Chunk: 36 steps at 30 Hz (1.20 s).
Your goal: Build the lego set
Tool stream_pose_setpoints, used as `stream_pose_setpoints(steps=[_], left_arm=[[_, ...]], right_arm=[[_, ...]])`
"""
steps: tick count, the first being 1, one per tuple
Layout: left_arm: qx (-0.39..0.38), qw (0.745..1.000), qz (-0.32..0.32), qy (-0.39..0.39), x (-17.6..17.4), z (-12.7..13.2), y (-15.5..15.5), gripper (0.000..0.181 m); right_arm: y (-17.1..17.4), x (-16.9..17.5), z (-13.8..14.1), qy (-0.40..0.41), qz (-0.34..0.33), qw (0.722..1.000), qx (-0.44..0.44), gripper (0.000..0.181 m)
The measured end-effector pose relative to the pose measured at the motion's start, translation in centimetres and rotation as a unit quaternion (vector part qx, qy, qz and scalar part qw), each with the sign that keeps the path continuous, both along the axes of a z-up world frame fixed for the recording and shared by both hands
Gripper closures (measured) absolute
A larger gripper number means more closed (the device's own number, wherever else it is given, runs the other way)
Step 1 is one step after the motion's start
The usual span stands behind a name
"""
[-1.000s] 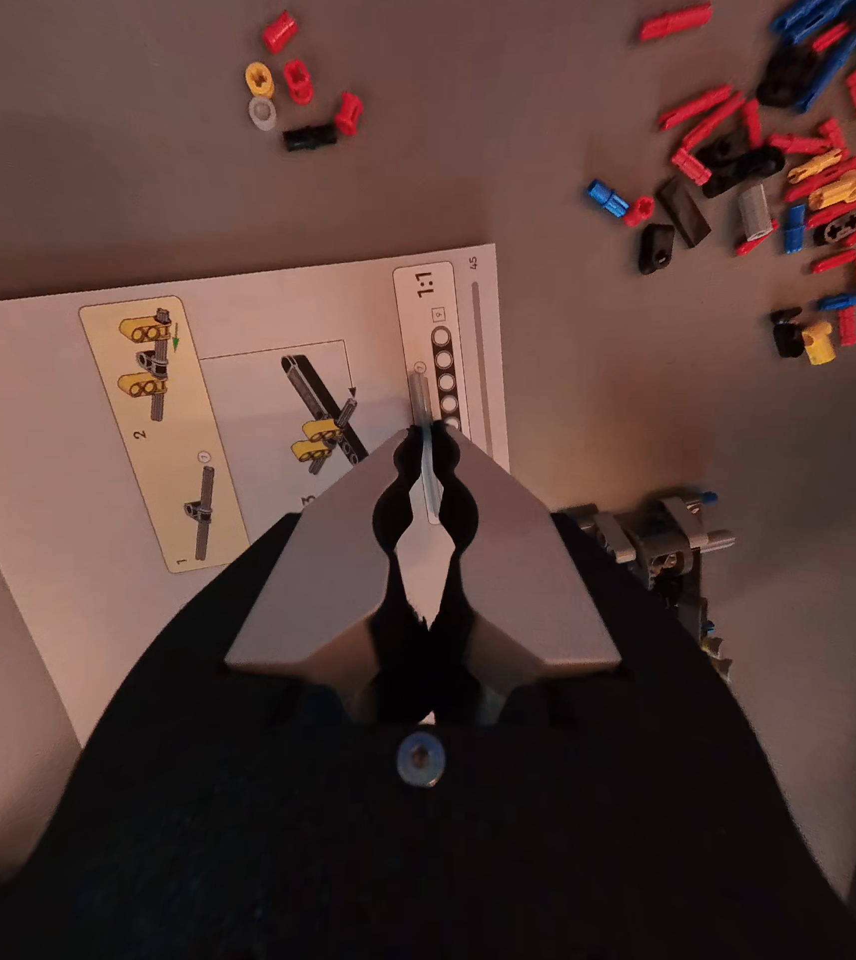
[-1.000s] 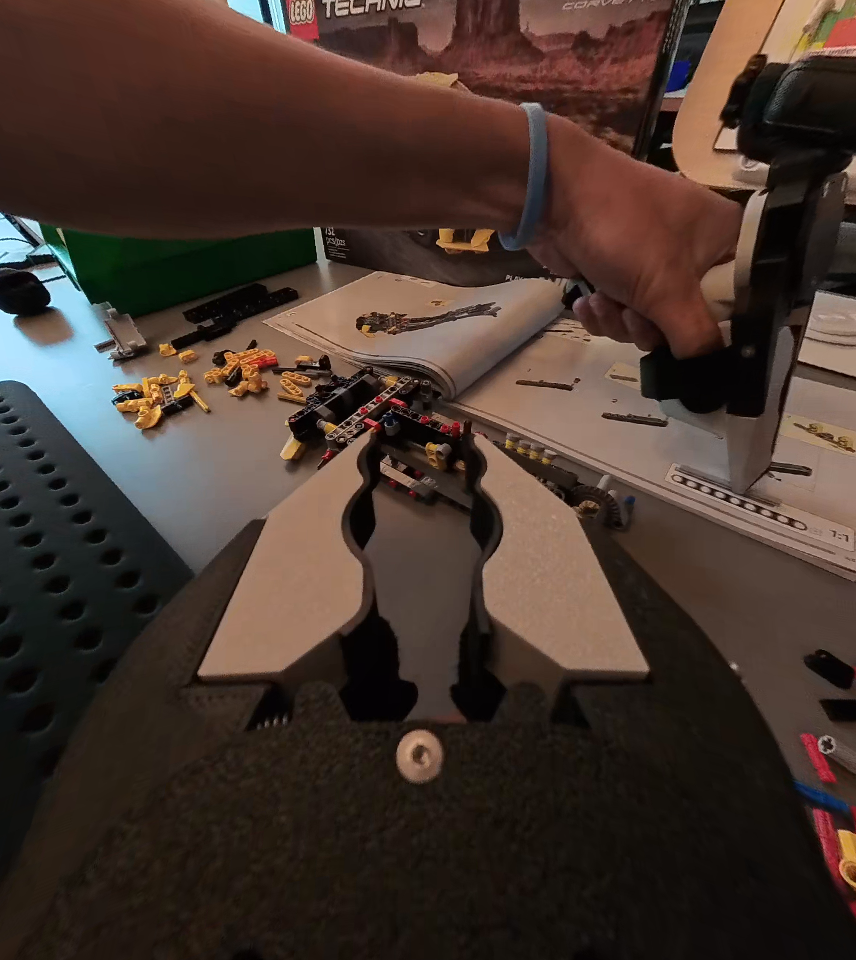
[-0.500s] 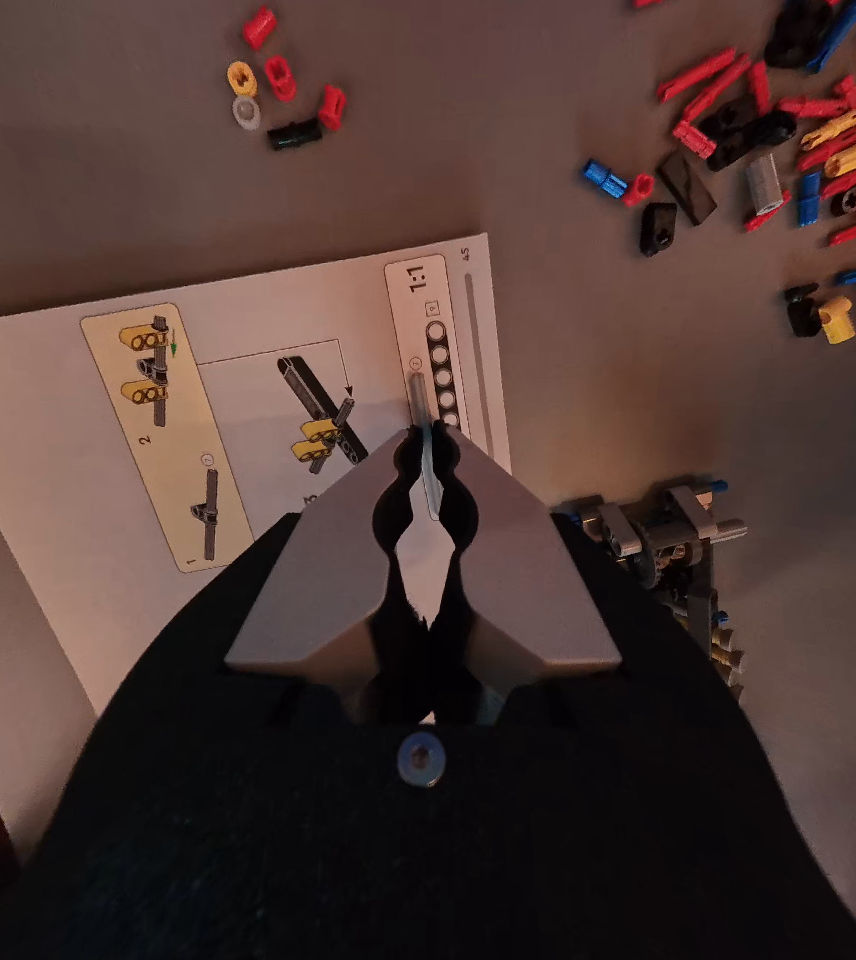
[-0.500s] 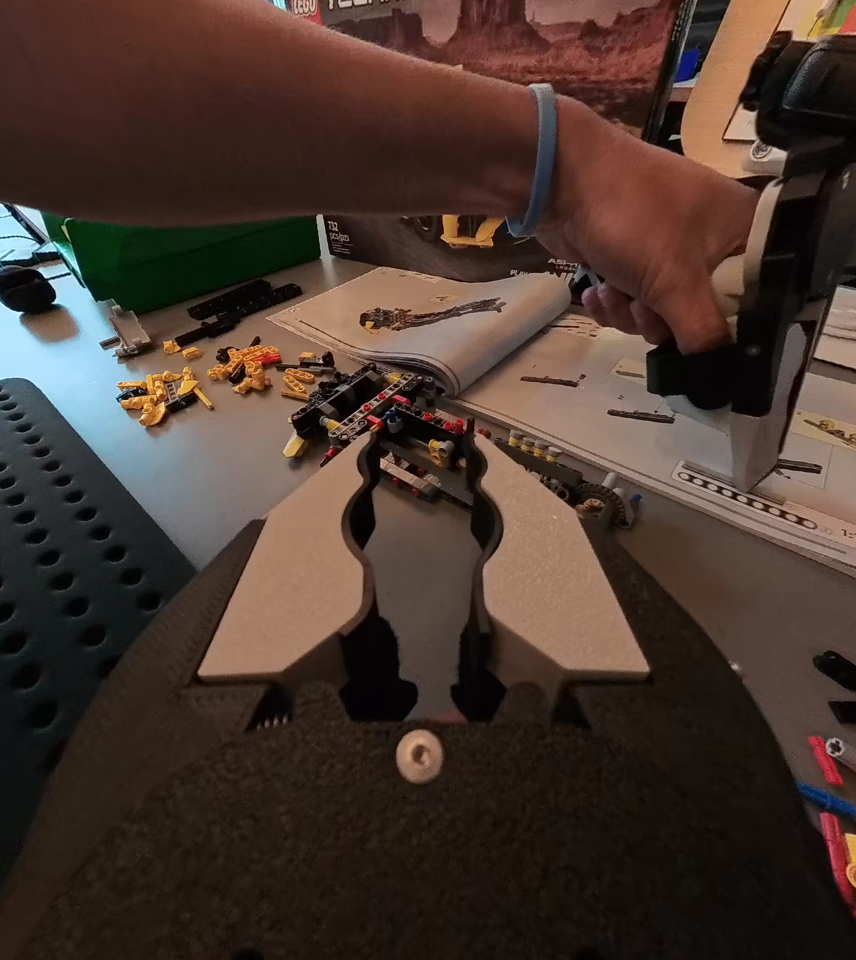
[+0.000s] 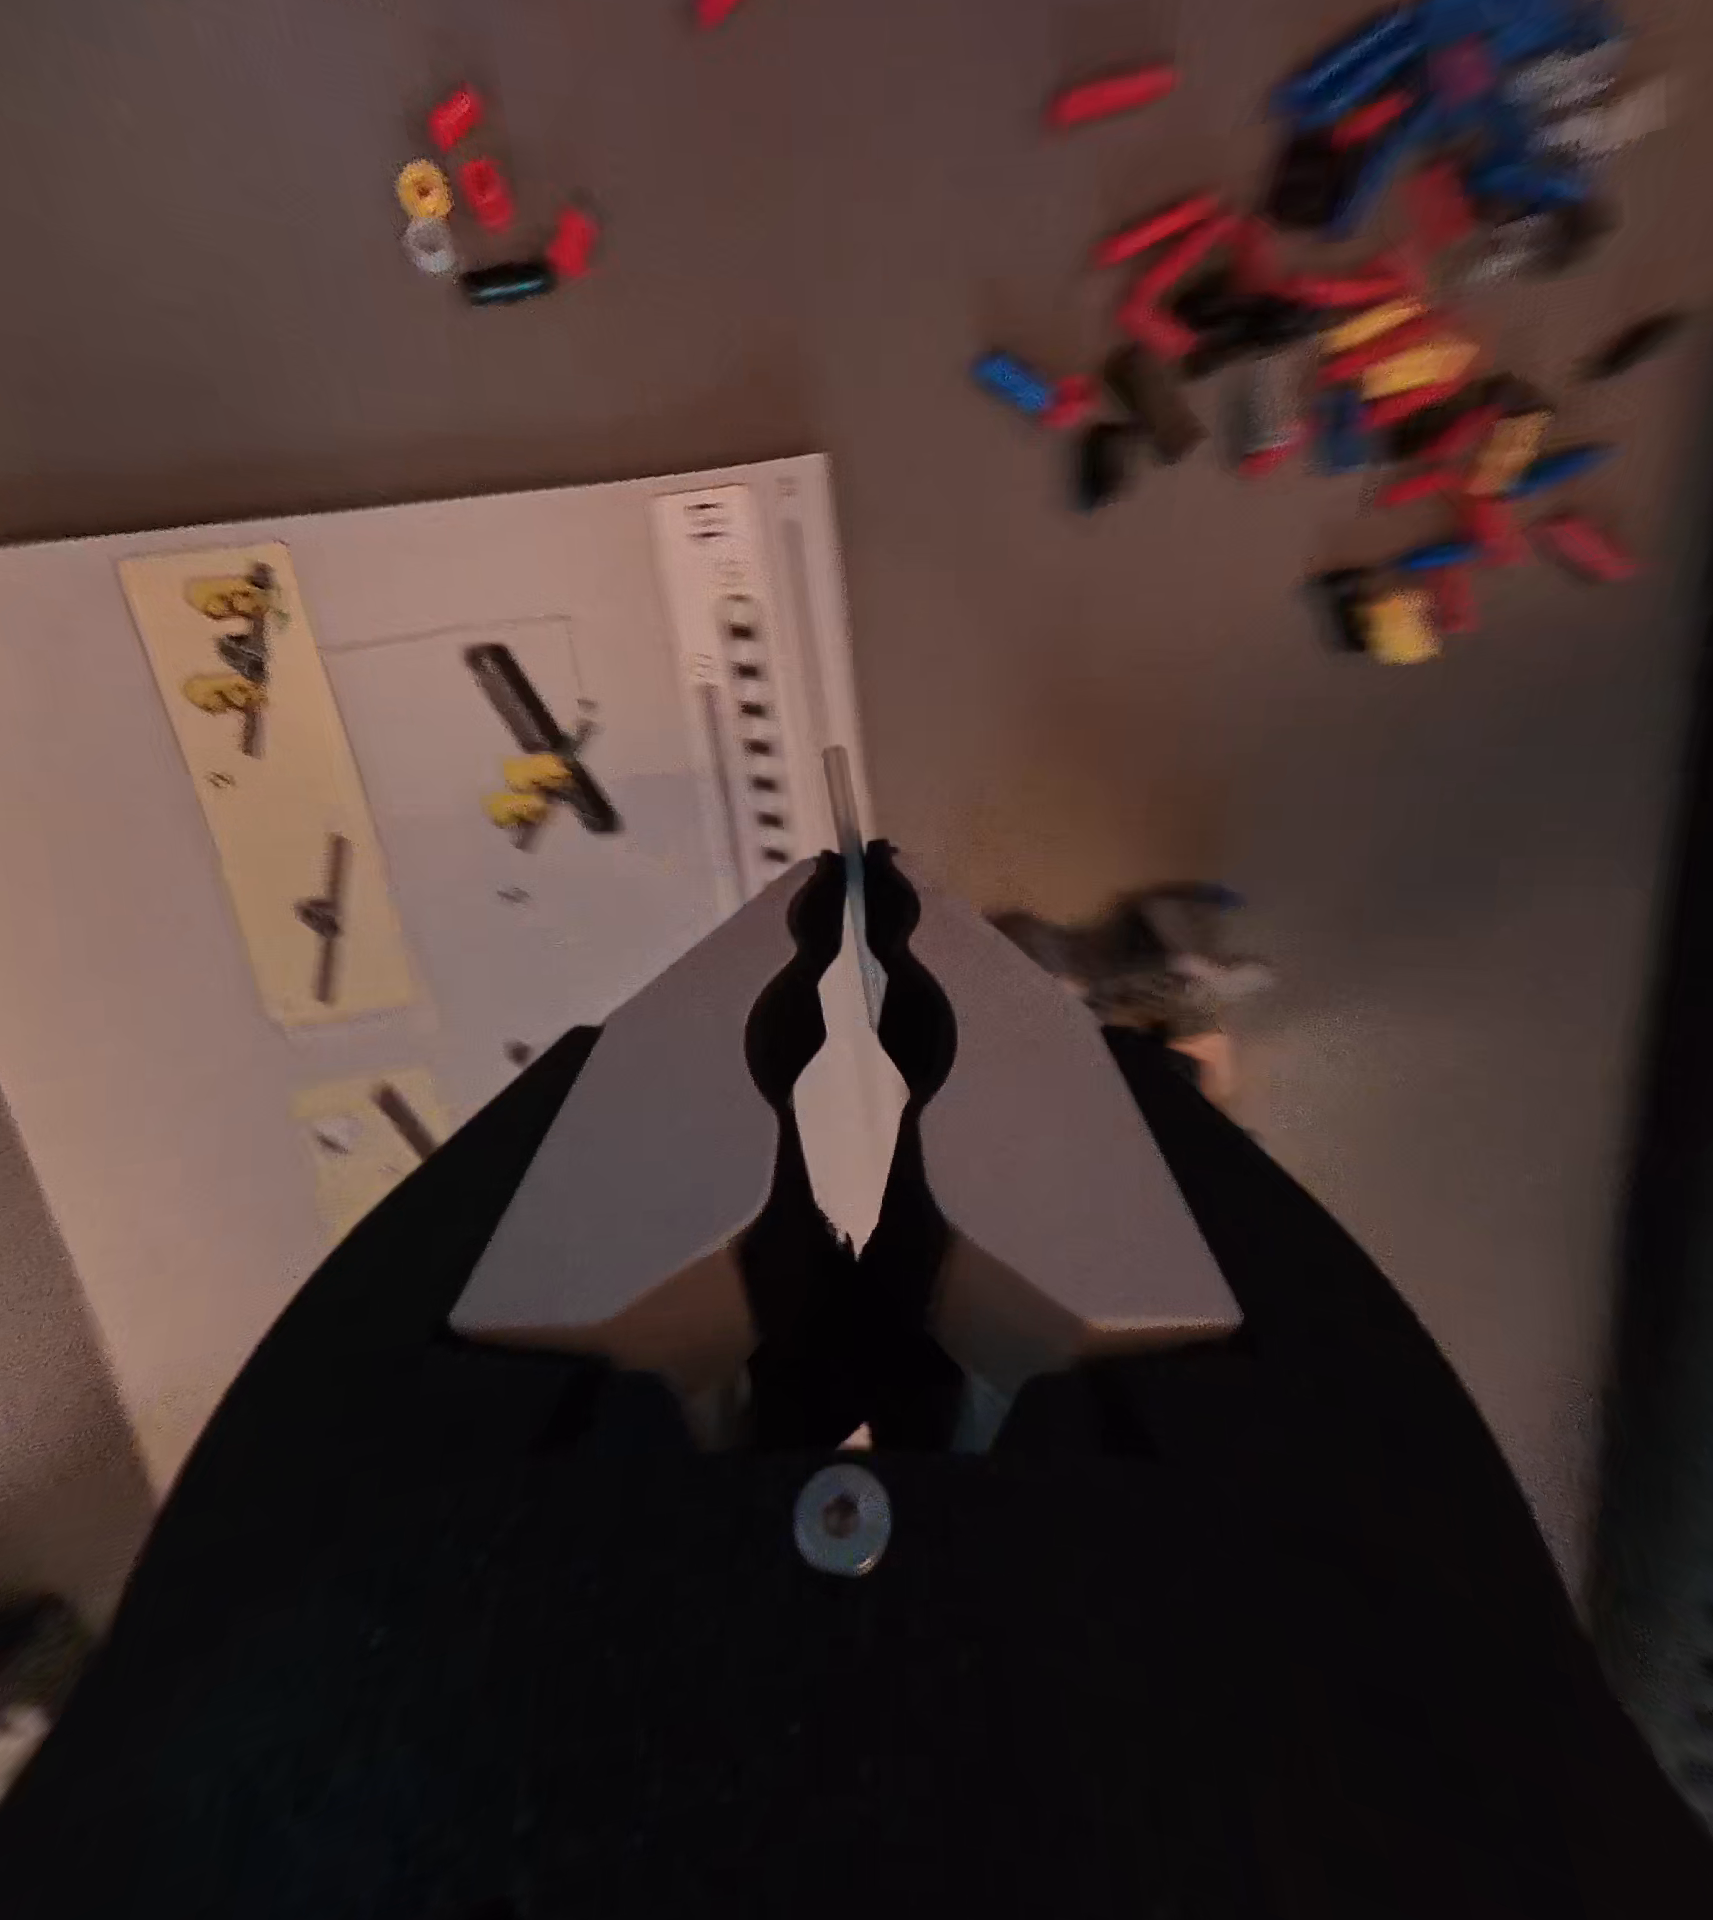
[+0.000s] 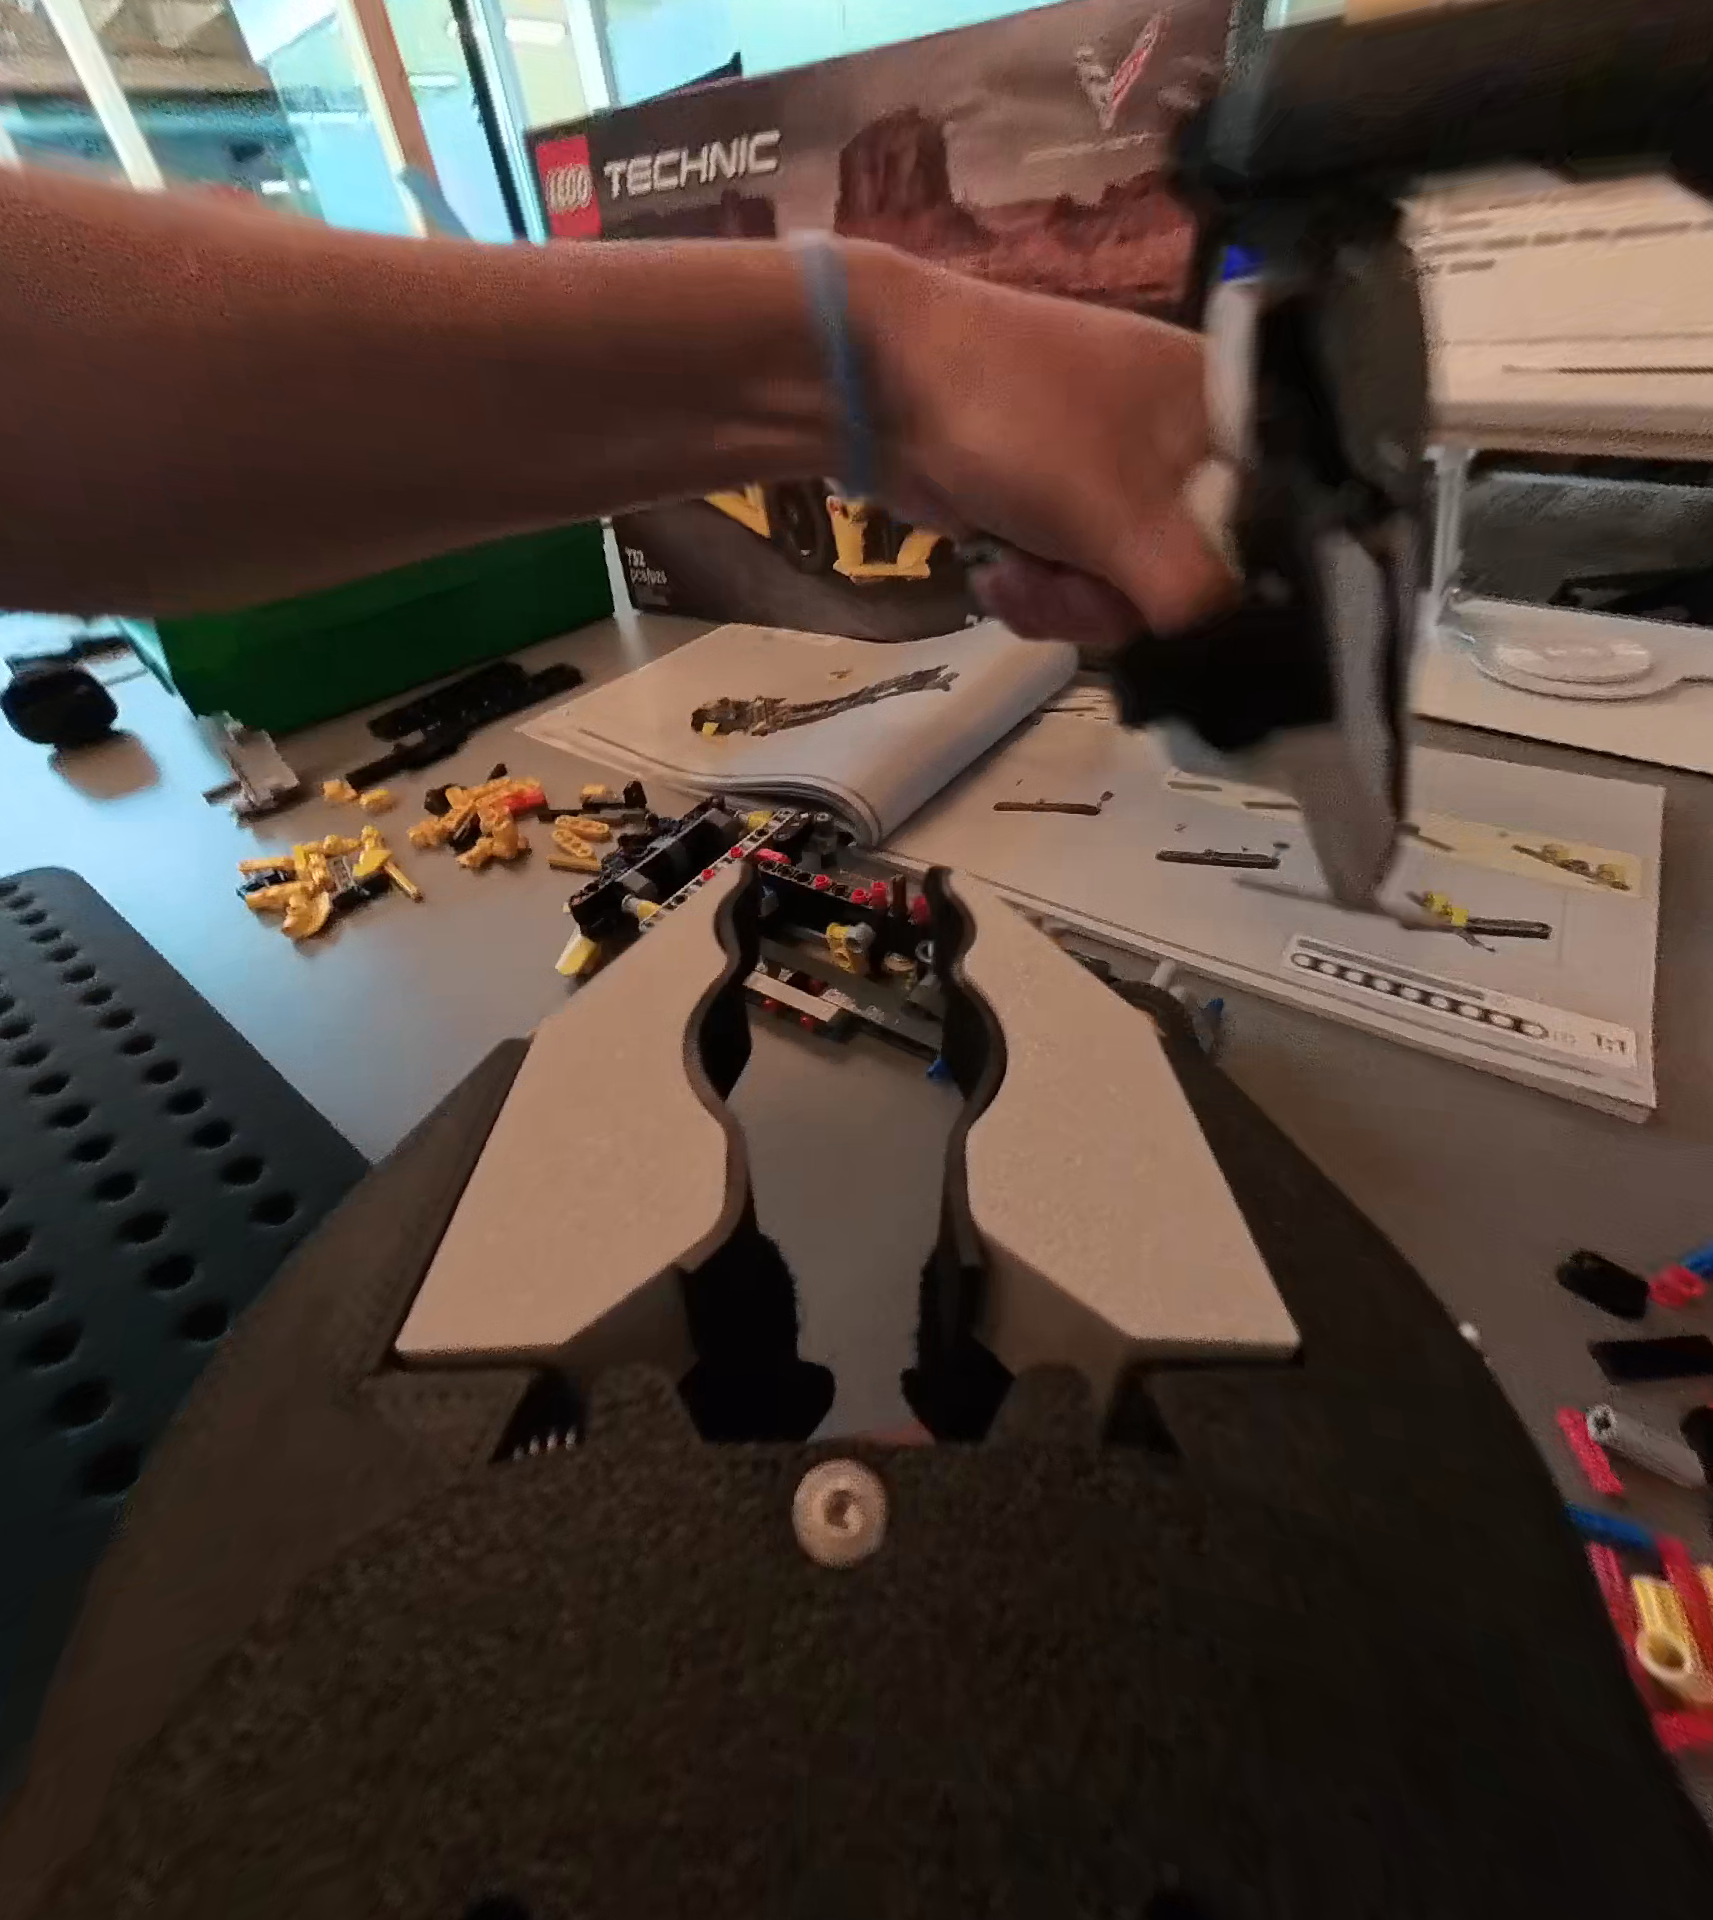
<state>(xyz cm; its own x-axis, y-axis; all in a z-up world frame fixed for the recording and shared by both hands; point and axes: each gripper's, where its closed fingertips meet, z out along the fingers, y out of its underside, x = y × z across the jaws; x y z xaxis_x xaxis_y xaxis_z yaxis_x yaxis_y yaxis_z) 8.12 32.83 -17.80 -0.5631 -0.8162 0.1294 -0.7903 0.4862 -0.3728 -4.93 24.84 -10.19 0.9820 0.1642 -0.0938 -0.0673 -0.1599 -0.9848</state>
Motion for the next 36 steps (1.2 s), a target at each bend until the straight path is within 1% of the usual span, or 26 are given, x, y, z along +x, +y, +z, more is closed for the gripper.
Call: stream_pose_setpoints(steps=[2,3,4,5,7,9,11,16,24,29,30,32,34,36], left_arm=[[-0.040,0.999,0.009,-0.031,-3.9,3.1,-1.8,0.180],[-0.056,0.997,0.017,-0.041,-6.3,4.0,-2.7,0.180],[-0.065,0.997,0.022,-0.047,-8.9,4.2,-3.6,0.179],[-0.067,0.996,0.026,-0.045,-11.4,3.7,-4.6,0.179],[-0.061,0.997,0.044,-0.032,-15.3,1.6,-6.0,0.179],[-0.052,0.996,0.066,-0.032,-17.2,-0.1,-6.8,0.179],[-0.052,0.994,0.088,-0.045,-17.7,-0.7,-7.4,0.179],[-0.026,0.997,0.069,-0.038,-18.7,-2.0,-8.7,0.179],[0.051,0.996,0.060,-0.042,-18.4,-3.7,-7.8,0.178],[0.042,0.993,0.089,-0.068,-18.2,-3.8,-7.6,0.176],[0.041,0.991,0.099,-0.076,-18.2,-3.7,-7.4,0.172],[0.029,0.987,0.130,-0.091,-19.1,-2.7,-6.7,0.149],[0.011,0.975,0.186,-0.120,-21.1,-0.9,-5.1,0.144],[0.001,0.948,0.277,-0.154,-24.4,1.2,-2.0,0.144]], right_arm=[[-0.8,0.8,0.4,0.019,-0.013,1.000,0.010,0.150],[-1.1,1.6,0.7,0.026,-0.028,0.999,0.018,0.151],[-1.3,2.4,1.0,0.036,-0.042,0.998,0.026,0.151],[-1.4,3.2,1.2,0.050,-0.054,0.997,0.032,0.152],[-1.2,4.1,1.1,0.078,-0.063,0.994,0.033,0.152],[-0.8,4.3,0.5,0.099,-0.055,0.993,0.019,0.151],[-0.6,4.2,0.2,0.103,-0.052,0.993,0.009,0.150],[-0.7,4.3,0.2,0.084,-0.064,0.994,0.010,0.151],[-0.6,4.0,-0.1,0.073,-0.062,0.995,0.002,0.151],[-0.5,3.9,-0.2,0.074,-0.057,0.996,-0.002,0.151],[-0.5,3.9,-0.2,0.077,-0.056,0.995,-0.002,0.151],[-0.6,3.9,-0.2,0.083,-0.053,0.995,-0.001,0.151],[-0.6,4.0,-0.1,0.089,-0.052,0.995,0.002,0.151],[-0.6,4.1,-0.1,0.096,-0.052,0.994,0.003,0.151]])
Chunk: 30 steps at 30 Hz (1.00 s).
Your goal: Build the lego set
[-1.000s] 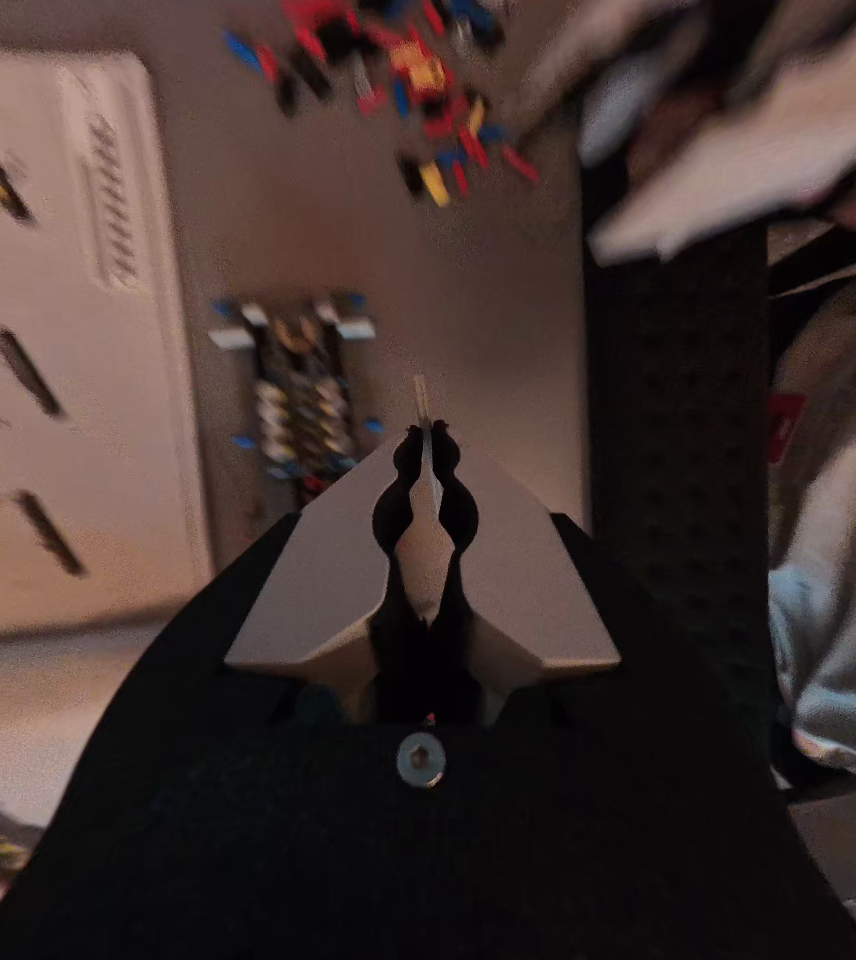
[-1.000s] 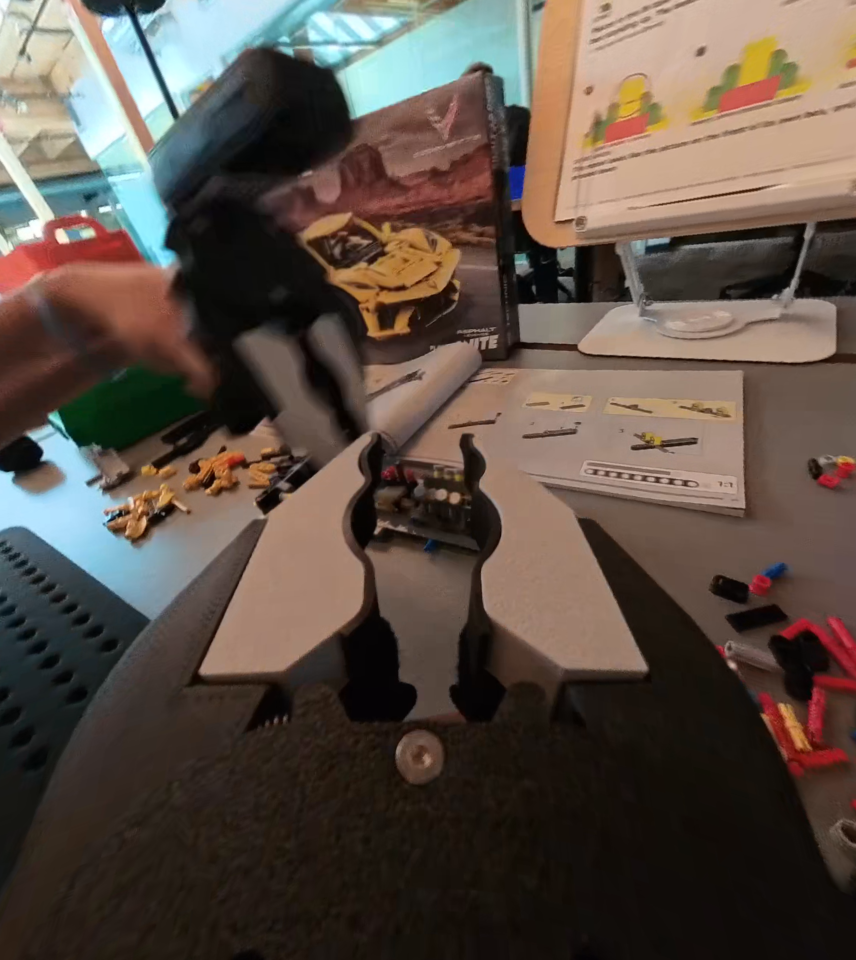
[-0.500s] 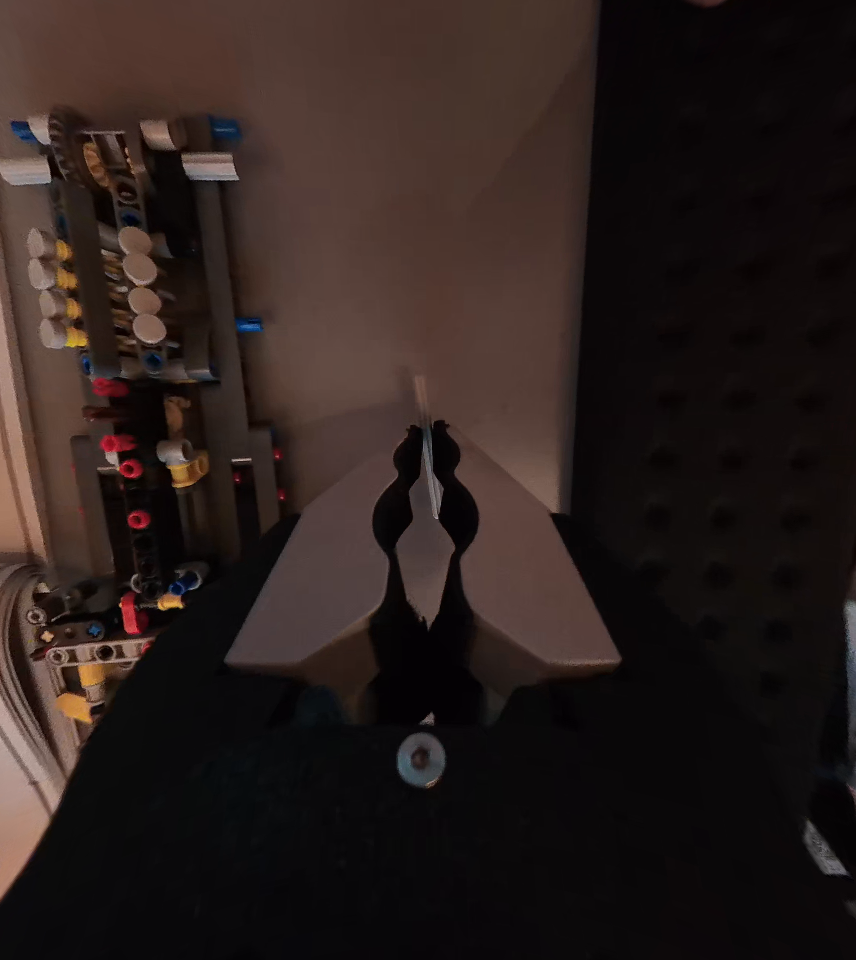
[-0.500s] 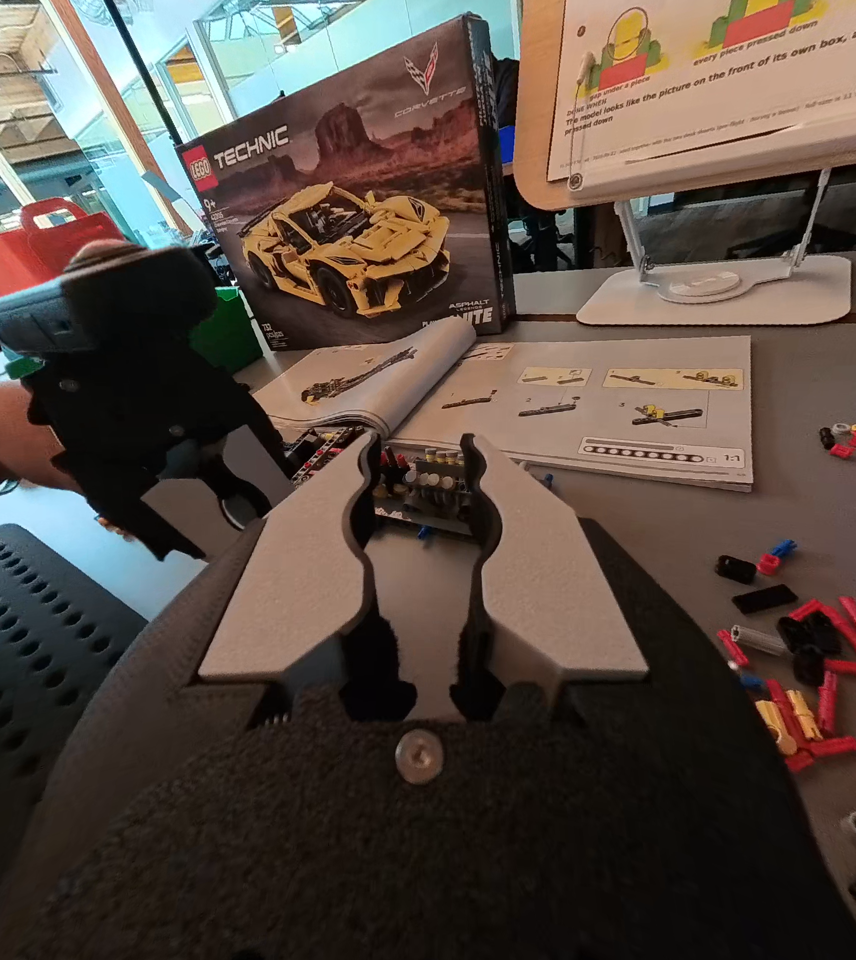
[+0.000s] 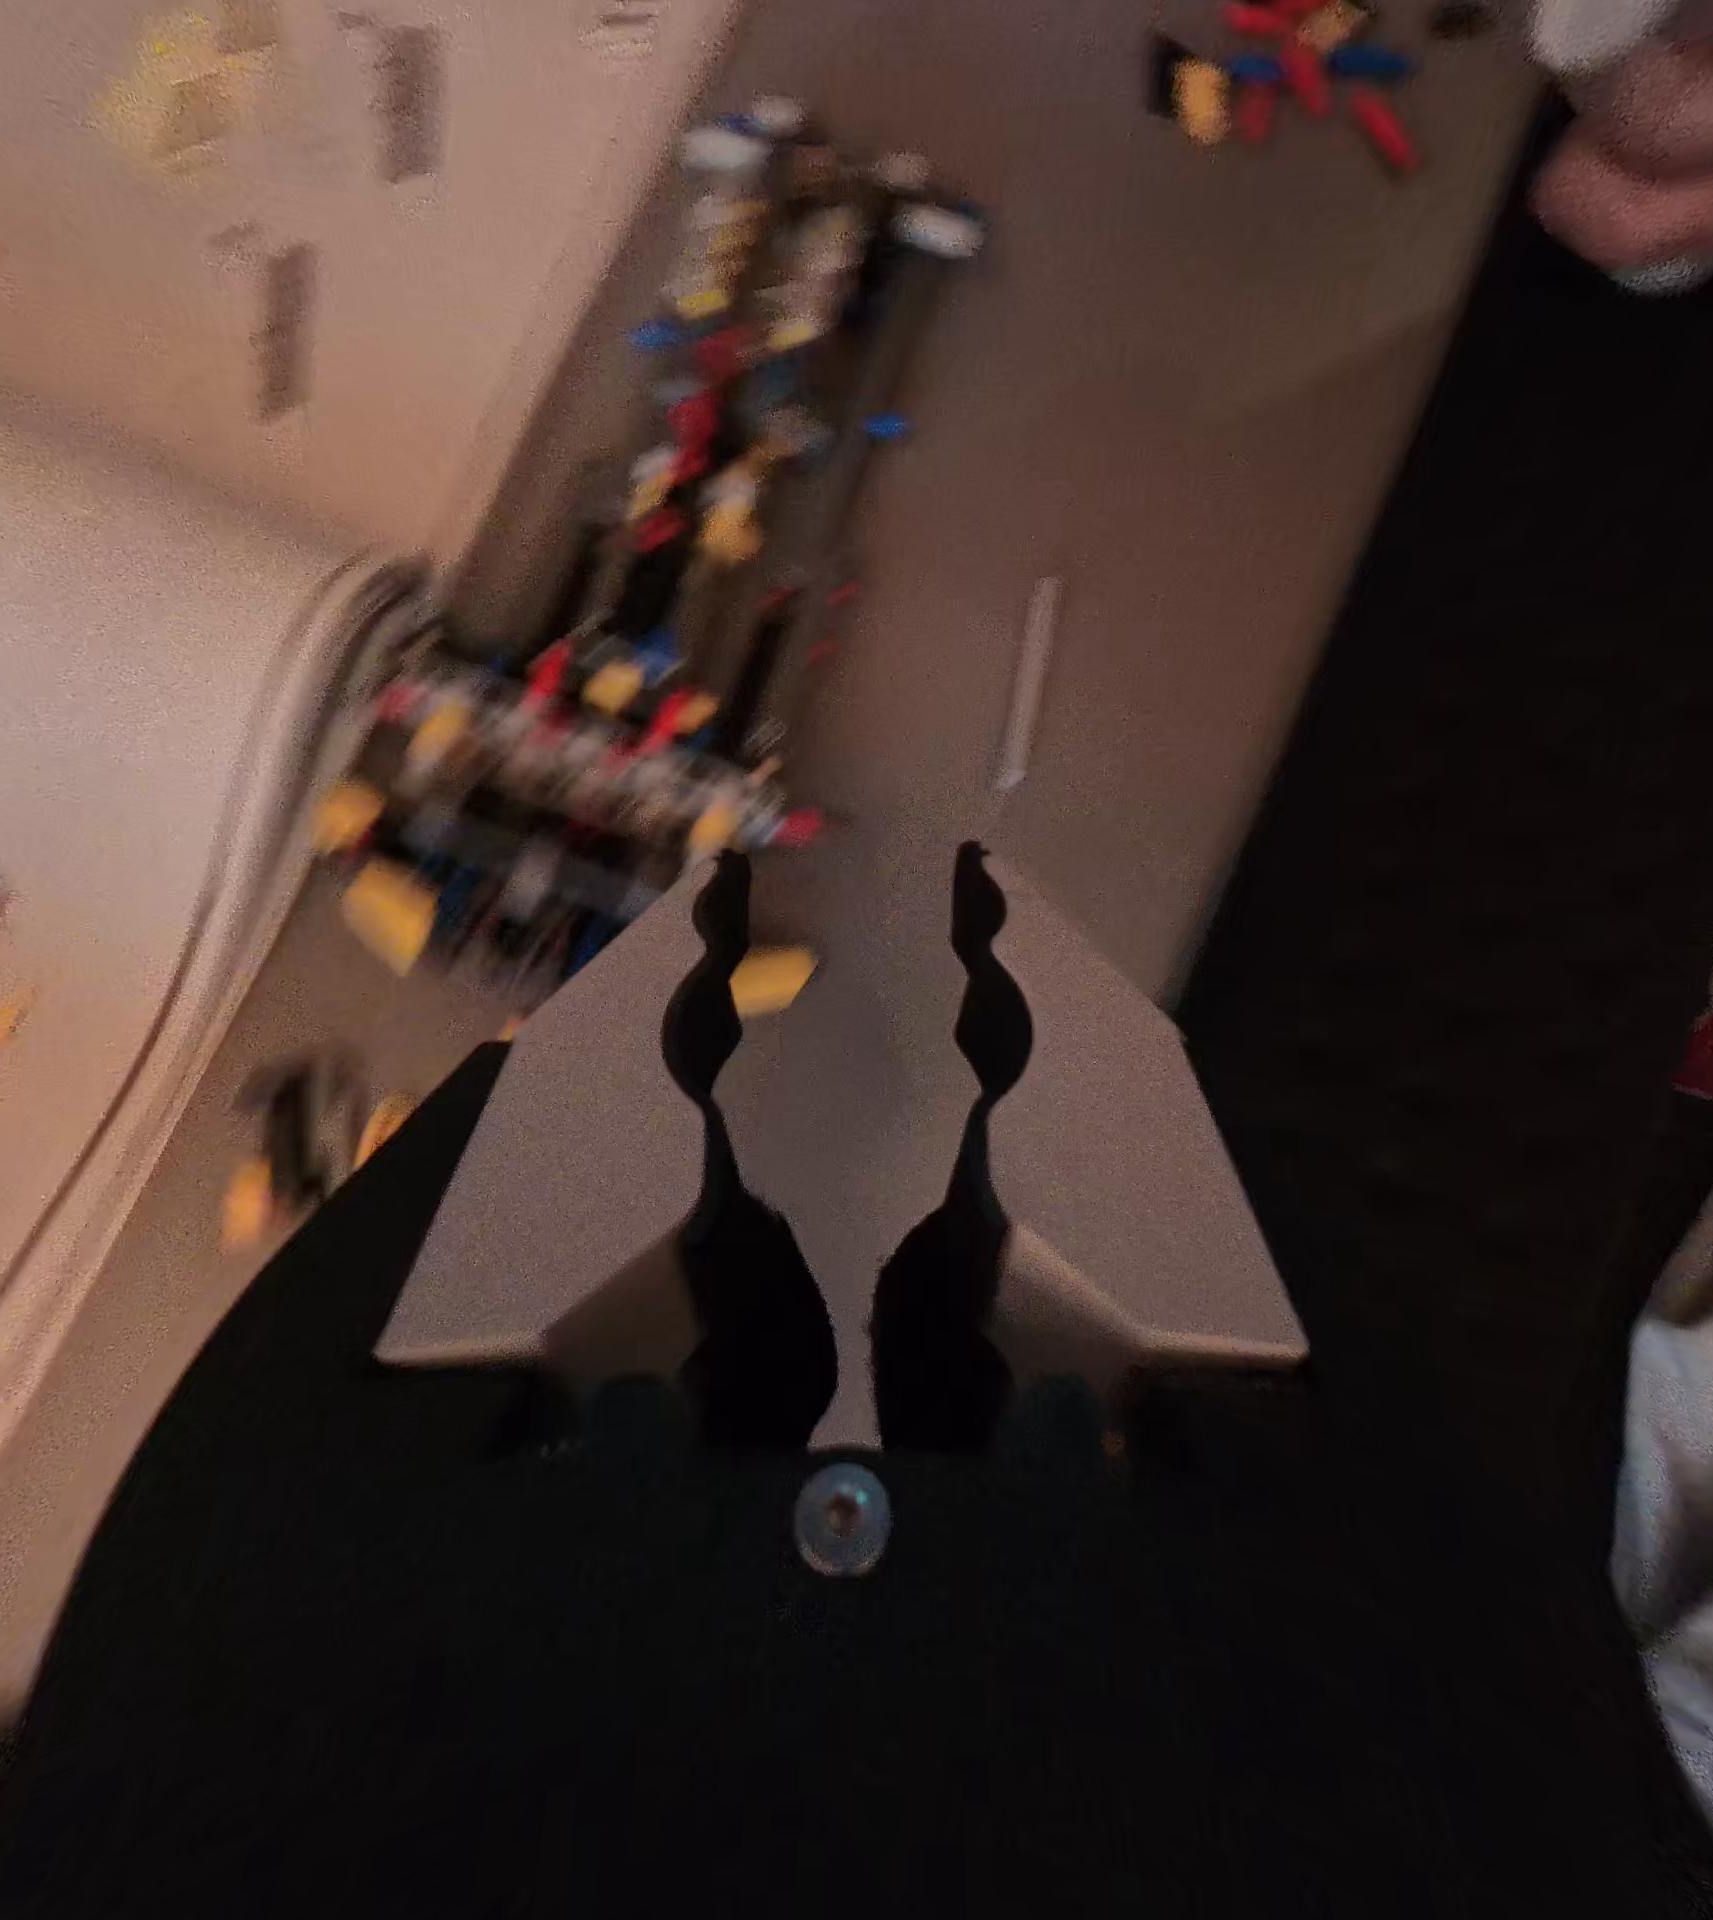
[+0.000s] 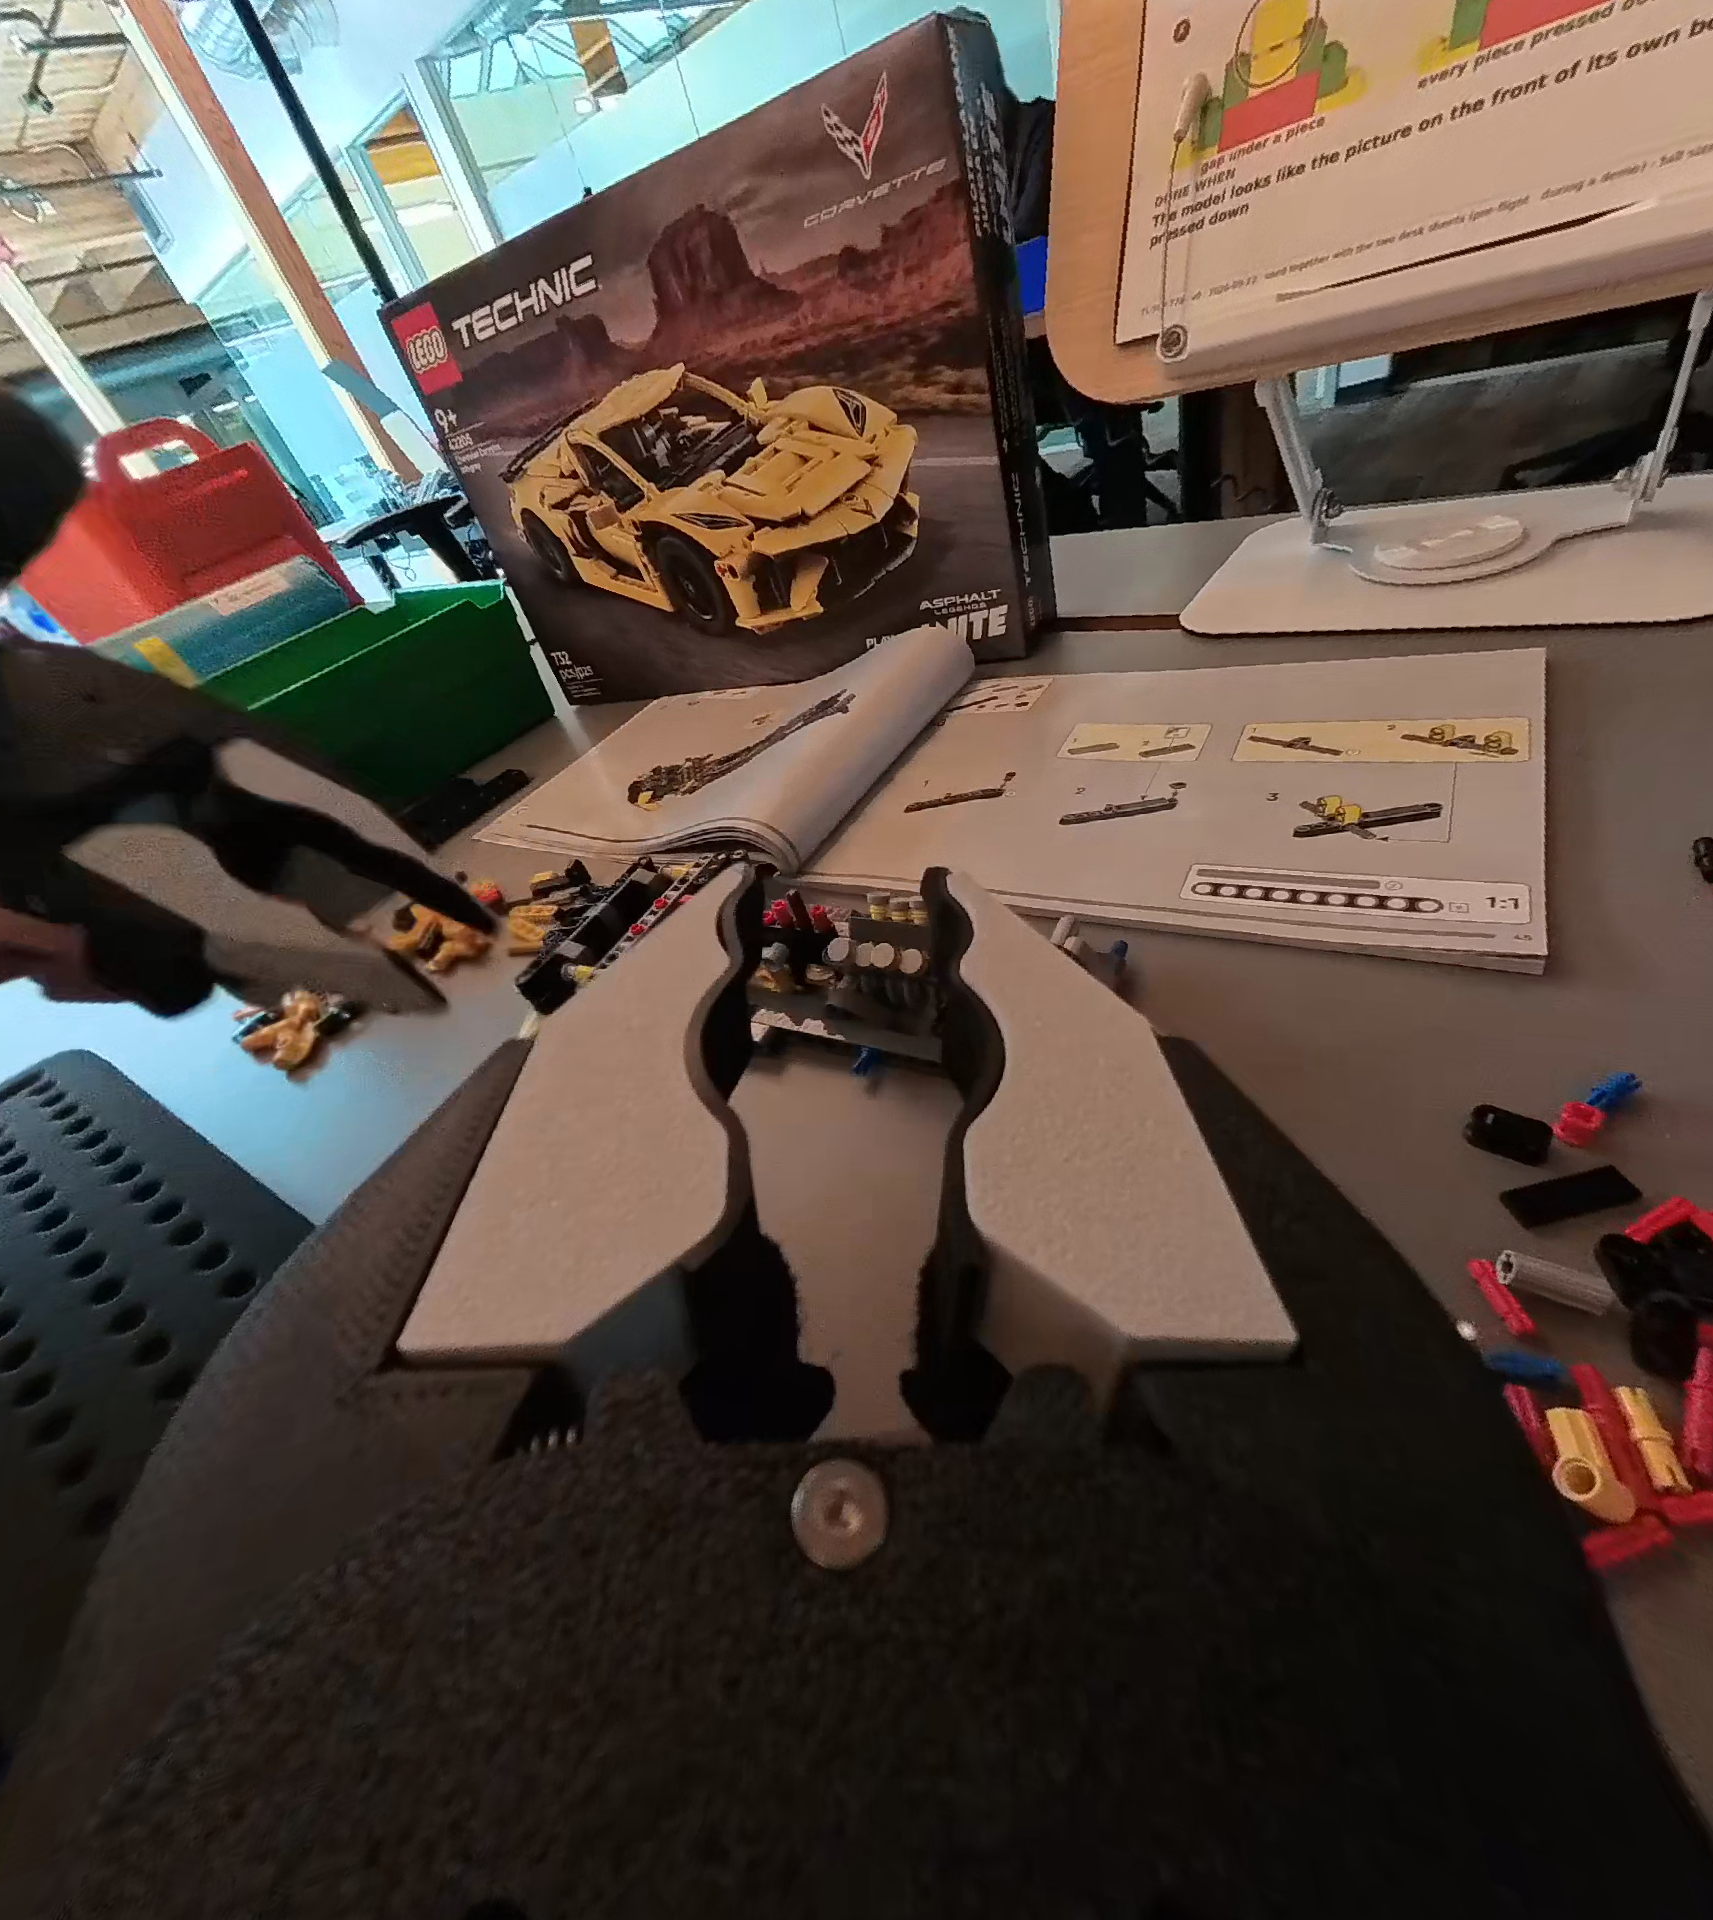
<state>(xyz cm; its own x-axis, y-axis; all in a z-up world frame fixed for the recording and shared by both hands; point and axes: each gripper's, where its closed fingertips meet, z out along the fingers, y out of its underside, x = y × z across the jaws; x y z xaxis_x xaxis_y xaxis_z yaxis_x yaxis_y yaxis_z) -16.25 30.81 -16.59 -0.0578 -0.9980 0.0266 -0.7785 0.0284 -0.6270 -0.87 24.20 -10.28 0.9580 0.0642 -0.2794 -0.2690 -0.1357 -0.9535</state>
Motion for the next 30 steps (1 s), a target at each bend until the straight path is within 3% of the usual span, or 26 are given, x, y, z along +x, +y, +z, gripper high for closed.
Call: stream_pose_setpoints(steps=[2,4,6,8,16,18,24,27,28,30], left_arm=[[0.004,0.991,0.136,-0.017,-5.1,1.0,4.8,0.152],[0.014,0.961,0.276,0.018,-11.6,0.2,9.7,0.156],[0.021,0.924,0.377,0.065,-17.0,-1.1,13.0,0.156],[-0.007,0.903,0.422,0.078,-19.1,-2.0,14.5,0.157],[-0.044,0.891,0.430,0.136,-19.3,-5.1,16.6,0.164],[-0.040,0.893,0.428,0.135,-19.3,-5.0,16.8,0.175],[-0.007,0.909,0.385,0.158,-19.6,-4.6,16.6,0.175],[0.045,0.913,0.379,0.144,-19.6,-1.0,17.3,0.175],[0.063,0.920,0.368,0.117,-18.3,1.3,17.6,0.175],[0.069,0.954,0.291,0.033,-12.4,6.2,16.6,0.175]], right_arm=[[0.1,0.0,0.0,0.006,0.003,1.000,0.000,0.151],[0.1,-0.1,-0.1,0.011,0.008,1.000,-0.001,0.151],[0.2,-0.2,-0.1,0.010,0.011,1.000,-0.001,0.151],[0.3,-0.4,-0.2,0.009,0.015,1.000,-0.005,0.151],[0.1,0.0,0.0,0.015,0.007,1.000,0.000,0.151],[0.2,-0.1,-0.1,0.016,0.009,1.000,-0.002,0.151],[0.2,-0.3,-0.1,0.009,0.012,1.000,-0.003,0.151],[0.2,-0.3,-0.1,0.005,0.011,1.000,-0.001,0.151],[0.2,-0.3,-0.1,0.005,0.011,1.000,-0.002,0.151],[0.3,-0.4,-0.2,0.005,0.013,1.000,-0.006,0.151]])
